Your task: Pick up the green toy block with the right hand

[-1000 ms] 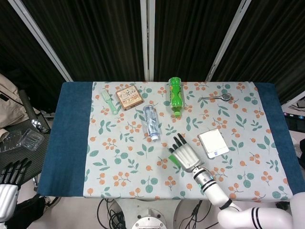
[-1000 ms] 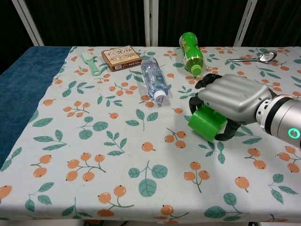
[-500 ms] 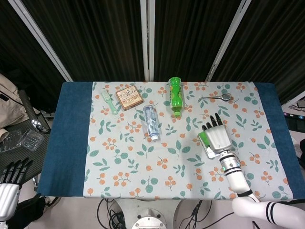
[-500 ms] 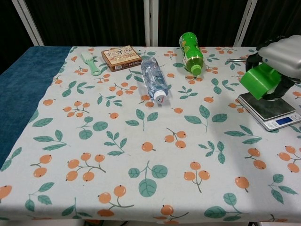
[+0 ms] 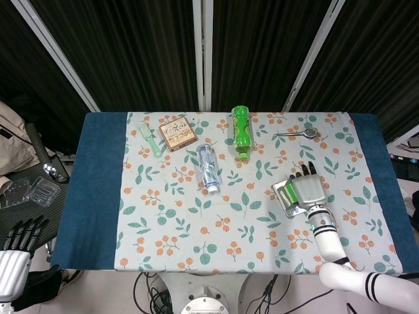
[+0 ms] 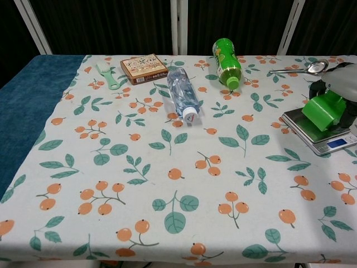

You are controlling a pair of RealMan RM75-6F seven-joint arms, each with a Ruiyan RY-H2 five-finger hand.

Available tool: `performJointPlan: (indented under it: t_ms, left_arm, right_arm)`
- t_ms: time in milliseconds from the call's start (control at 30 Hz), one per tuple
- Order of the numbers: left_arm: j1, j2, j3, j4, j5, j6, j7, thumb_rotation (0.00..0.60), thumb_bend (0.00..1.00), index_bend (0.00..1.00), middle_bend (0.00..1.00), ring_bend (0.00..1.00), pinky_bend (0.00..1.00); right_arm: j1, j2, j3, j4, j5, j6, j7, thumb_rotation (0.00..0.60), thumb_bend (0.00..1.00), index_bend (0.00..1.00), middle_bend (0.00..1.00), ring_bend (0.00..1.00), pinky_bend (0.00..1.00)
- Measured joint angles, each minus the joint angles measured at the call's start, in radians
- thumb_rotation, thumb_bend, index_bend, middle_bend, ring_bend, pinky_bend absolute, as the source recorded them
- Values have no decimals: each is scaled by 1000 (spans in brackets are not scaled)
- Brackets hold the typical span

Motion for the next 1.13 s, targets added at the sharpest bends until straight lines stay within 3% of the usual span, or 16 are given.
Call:
performJointPlan:
  t_ms: [67, 200, 567, 667, 867, 1000, 1133]
  left_arm:
    - [0, 1, 0, 0, 1, 0, 0, 600, 61, 43, 27, 0, 0]
    - [0, 0, 1, 1, 2, 1, 1, 600, 62, 43, 26, 0, 0]
    - [2, 0, 0, 3, 2, 6, -3, 600, 61, 43, 26, 0, 0]
    - [1, 0, -1, 4, 1, 4, -4, 600, 61, 43, 26, 0, 0]
    - [-10, 0, -10, 4, -10, -9, -14, 600, 61, 43, 26, 0, 0]
    - [-24, -5, -18, 9, -17, -28, -19, 600, 62, 43, 26, 0, 0]
    - [-41, -10, -24, 11, -18, -45, -17, 600, 61, 43, 26, 0, 0]
  right_arm:
    - [6, 10, -5, -11, 19, -6, -6, 600, 28, 94, 244, 22, 0]
    - [18, 26, -13, -32, 44, -7, -8, 600, 26, 10, 157, 0, 0]
    - [10, 71, -32, -105, 2, 43, 37, 600, 26, 0, 90, 0, 0]
    - [-19, 105, -50, -150, -68, 97, 65, 600, 25, 0, 73, 0, 0]
    - [-147, 174, -144, -183, -337, 266, 216, 600, 1, 0, 0, 0, 0]
    - [-279, 188, -222, -109, -510, 402, 433, 600, 0, 0, 0, 0, 0]
    - [-401, 166, -268, 52, -583, 515, 656, 600, 0, 0, 0, 0, 0]
